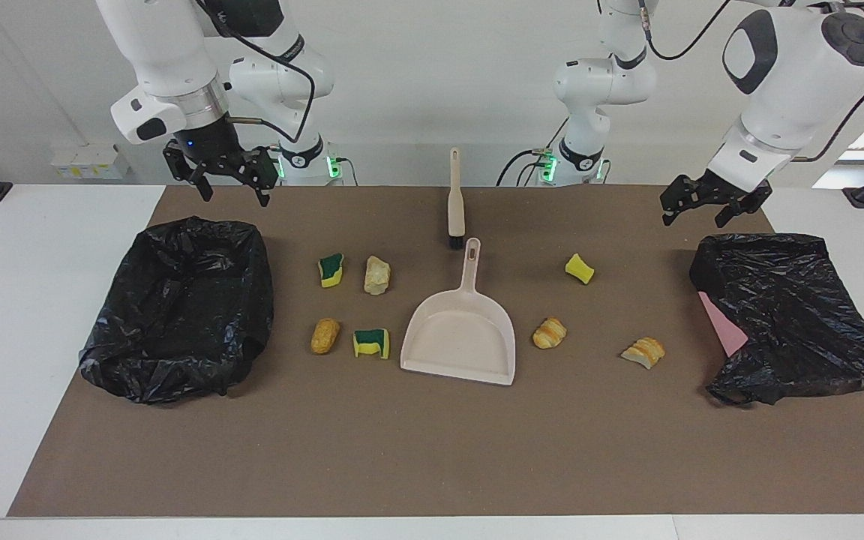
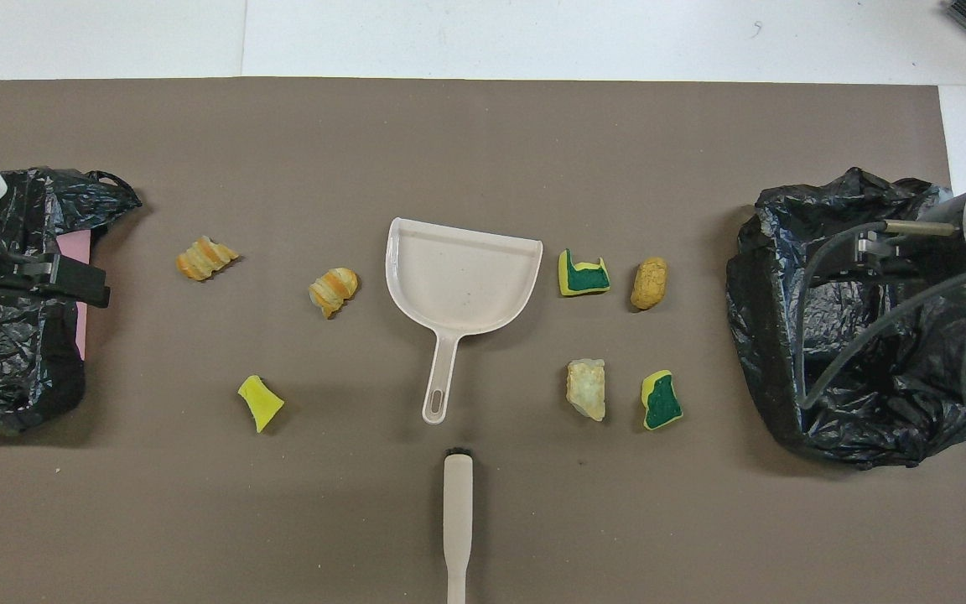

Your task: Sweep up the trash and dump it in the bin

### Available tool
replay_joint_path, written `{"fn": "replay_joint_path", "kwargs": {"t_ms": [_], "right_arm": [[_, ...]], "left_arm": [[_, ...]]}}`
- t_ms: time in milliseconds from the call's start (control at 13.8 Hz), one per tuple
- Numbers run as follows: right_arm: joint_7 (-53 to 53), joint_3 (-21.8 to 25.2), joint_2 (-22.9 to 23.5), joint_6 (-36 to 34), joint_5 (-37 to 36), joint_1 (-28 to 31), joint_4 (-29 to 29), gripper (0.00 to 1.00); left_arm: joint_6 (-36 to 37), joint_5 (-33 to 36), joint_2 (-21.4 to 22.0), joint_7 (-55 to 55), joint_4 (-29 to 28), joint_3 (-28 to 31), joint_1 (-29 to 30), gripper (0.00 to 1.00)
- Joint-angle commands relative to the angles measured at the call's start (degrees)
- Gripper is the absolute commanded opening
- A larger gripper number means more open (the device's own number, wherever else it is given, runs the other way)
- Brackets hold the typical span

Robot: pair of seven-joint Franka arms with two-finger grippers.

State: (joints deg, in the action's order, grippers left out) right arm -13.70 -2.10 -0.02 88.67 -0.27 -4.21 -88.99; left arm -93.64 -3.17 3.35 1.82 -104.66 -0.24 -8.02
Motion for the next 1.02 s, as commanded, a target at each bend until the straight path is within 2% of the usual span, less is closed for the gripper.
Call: {"fn": "replay_joint_path", "kwargs": {"t_ms": [0,291,509,582,945], "right_arm": [[-1.9,-0.5,-1.0,0.9,0.5,-1.1,-1.6,1.0],[-5.4,-0.5,0.8,5.5,0.5,-4.7,-3.3,1.0],[-15.6,-0.5,3.3,8.4,0.4,-11.0,-3.5,1.0],[-16.9,-0.5,4.0,8.9,0.5,-13.3,-4.1,1.0],[-28.0,-0.5,13.1,17.8,0.5,-23.4,-5.3,1.0]], "left_arm": [[-4.6,-1.7,5.4,-0.1,-10.6,0.6,-4.6,1.0],[-9.1,-3.8,8.2,-0.2,-19.1,0.6,-13.6,1.0],[-13.5,-4.5,12.4,-2.2,-26.2,0.6,-19.7,1.0],[-14.2,-4.6,12.6,-4.1,-27.9,0.6,-22.0,1.0],[-27.4,-4.6,13.3,-16.9,-38.7,0.5,-33.5,1.0]]}}
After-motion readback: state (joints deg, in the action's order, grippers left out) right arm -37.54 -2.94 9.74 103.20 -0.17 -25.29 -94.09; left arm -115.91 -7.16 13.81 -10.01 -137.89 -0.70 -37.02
